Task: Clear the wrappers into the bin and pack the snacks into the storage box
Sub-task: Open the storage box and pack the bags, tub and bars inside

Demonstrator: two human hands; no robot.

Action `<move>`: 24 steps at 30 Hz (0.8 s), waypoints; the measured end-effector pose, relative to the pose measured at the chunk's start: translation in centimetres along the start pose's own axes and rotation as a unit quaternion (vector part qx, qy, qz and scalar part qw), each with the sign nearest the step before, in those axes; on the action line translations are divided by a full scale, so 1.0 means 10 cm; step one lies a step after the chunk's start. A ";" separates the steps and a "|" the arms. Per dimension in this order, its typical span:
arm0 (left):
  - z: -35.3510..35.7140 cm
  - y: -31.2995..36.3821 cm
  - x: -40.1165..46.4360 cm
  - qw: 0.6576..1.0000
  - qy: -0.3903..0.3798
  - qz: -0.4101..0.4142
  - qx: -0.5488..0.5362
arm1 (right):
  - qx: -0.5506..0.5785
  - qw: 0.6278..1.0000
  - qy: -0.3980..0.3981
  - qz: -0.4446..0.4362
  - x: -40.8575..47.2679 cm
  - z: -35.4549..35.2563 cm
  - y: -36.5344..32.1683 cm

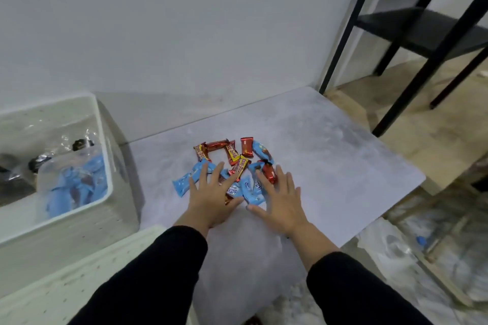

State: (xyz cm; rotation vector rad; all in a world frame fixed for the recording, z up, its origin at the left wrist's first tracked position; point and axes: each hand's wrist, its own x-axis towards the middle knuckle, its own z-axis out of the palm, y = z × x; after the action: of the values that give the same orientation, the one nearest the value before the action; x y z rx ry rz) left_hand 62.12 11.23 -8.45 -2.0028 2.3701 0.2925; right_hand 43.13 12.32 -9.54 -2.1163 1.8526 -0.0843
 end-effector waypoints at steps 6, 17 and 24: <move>0.29 -0.09 0.09 0.987 0.152 -0.023 0.033 | -0.015 0.977 0.169 -0.129 0.45 0.13 0.19; 0.21 -0.07 0.20 0.985 0.170 -0.021 -0.025 | -0.105 0.962 0.182 -0.174 0.71 0.02 0.21; 0.14 -0.03 0.13 0.976 0.210 -0.010 -0.056 | 0.024 0.958 0.196 -0.208 0.66 -0.04 0.24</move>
State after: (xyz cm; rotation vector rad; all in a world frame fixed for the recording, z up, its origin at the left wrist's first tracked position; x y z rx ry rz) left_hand 62.05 10.11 -10.08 -2.3385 2.6168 -0.0030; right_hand 41.75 5.52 -10.94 -2.5610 1.5286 -0.6832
